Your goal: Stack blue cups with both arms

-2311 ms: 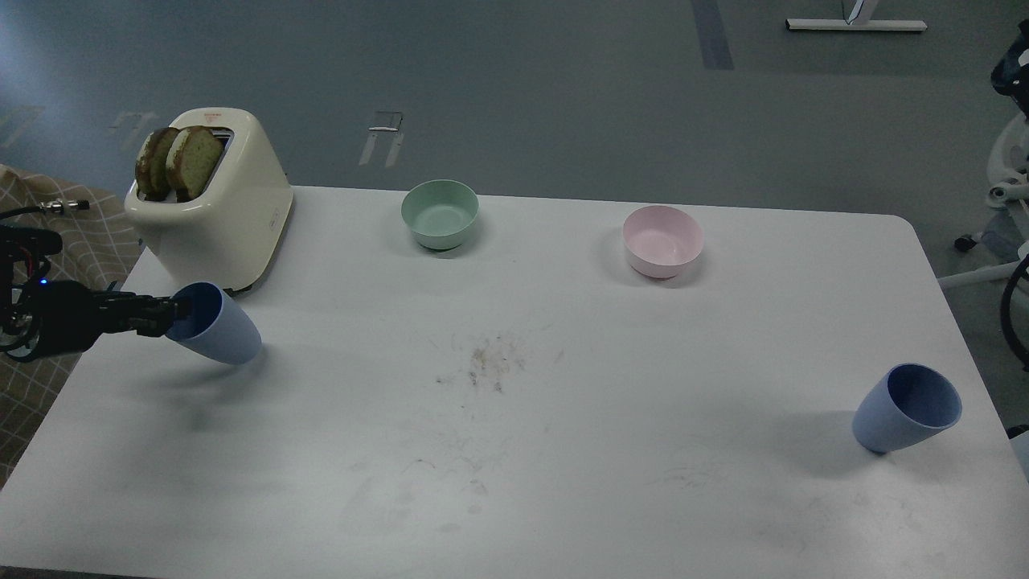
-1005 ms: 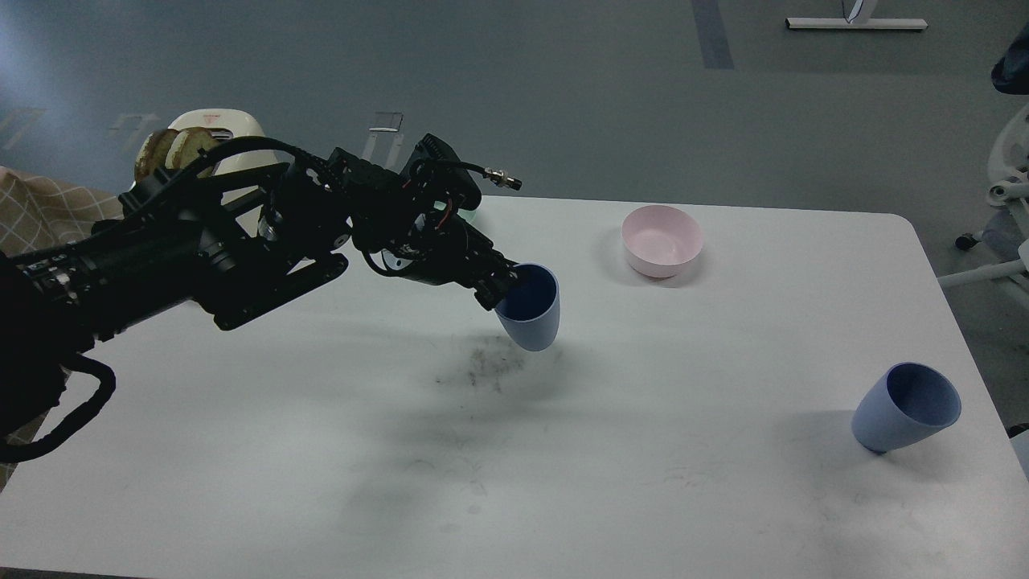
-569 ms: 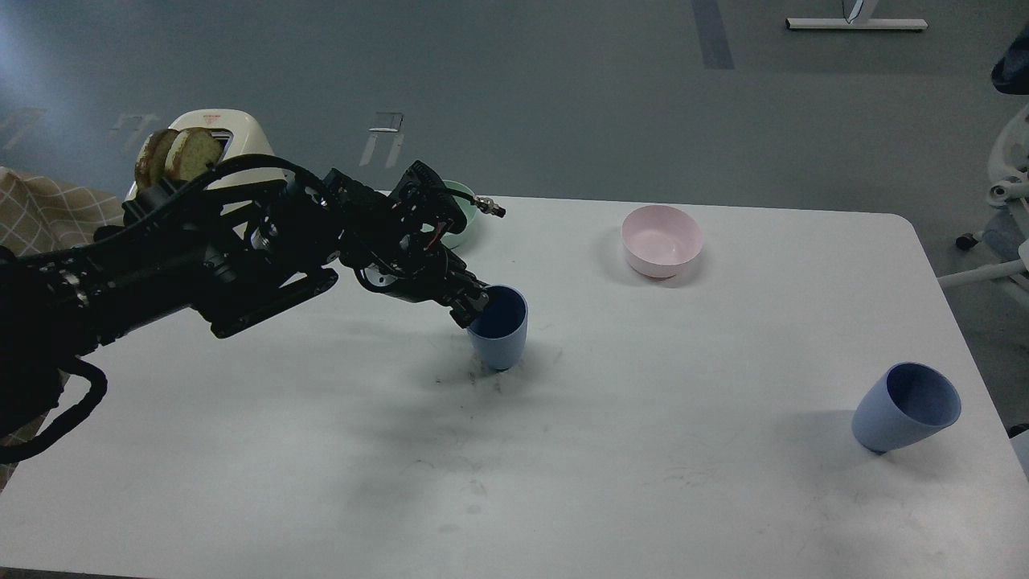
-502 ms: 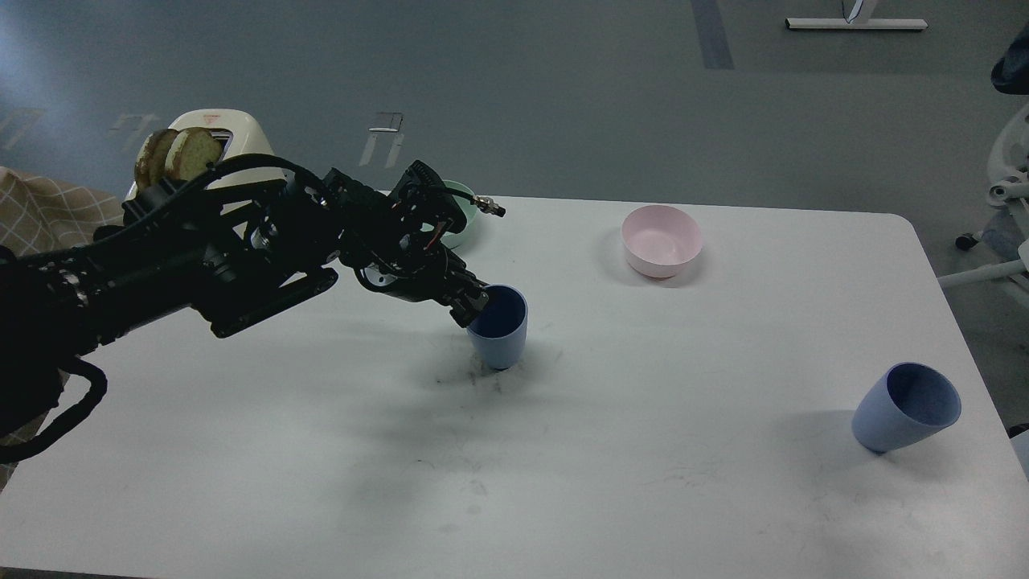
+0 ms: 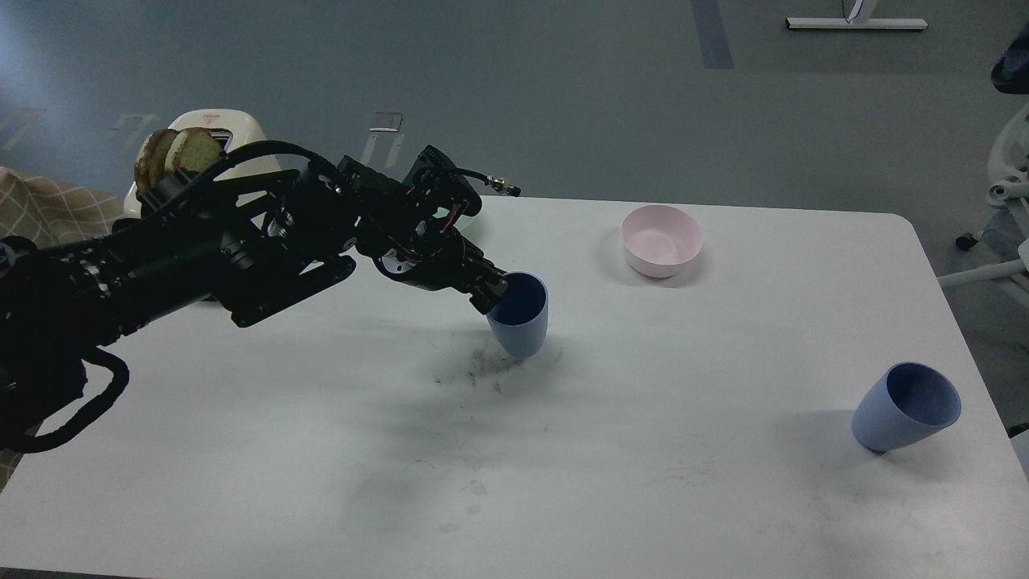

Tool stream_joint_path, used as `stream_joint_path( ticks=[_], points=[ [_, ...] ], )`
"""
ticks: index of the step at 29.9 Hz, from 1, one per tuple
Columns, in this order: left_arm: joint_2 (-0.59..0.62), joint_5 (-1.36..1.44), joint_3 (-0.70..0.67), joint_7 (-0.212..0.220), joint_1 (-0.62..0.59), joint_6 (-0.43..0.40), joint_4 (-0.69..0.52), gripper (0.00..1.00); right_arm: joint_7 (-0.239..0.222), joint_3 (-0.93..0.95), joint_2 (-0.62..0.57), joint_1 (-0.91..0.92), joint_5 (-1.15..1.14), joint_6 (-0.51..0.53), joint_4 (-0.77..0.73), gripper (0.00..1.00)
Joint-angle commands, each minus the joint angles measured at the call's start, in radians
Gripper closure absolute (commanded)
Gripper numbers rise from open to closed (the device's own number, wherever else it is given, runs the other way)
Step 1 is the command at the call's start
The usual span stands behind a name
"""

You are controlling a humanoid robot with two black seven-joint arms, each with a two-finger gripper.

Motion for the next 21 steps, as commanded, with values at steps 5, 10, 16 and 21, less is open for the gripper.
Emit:
stream_joint_path(
  ticks=[5,10,16,21],
  points=[
    [-0.031,0.000,0.004,0.000,0.008,0.000,0.040,0.99,0.000,0.000,0.000,-0.006,0.000,0.000,-0.002,0.00],
    [-0.030,-0.002,0.004,-0.003,0.001,0.000,0.040,0.56,0.000,0.000,0.000,-0.006,0.000,0.000,-0.002,0.00],
    [-0.022,-0.029,-0.003,-0.005,-0.002,0.000,0.040,0.37,0.000,0.000,0.002,-0.006,0.000,0.000,0.000,0.00],
    [0.022,-0.260,-0.008,-0.022,-0.067,0.000,0.040,0.24,0.000,0.006,-0.006,-0.006,0.000,0.000,0.000,0.00]
  ],
)
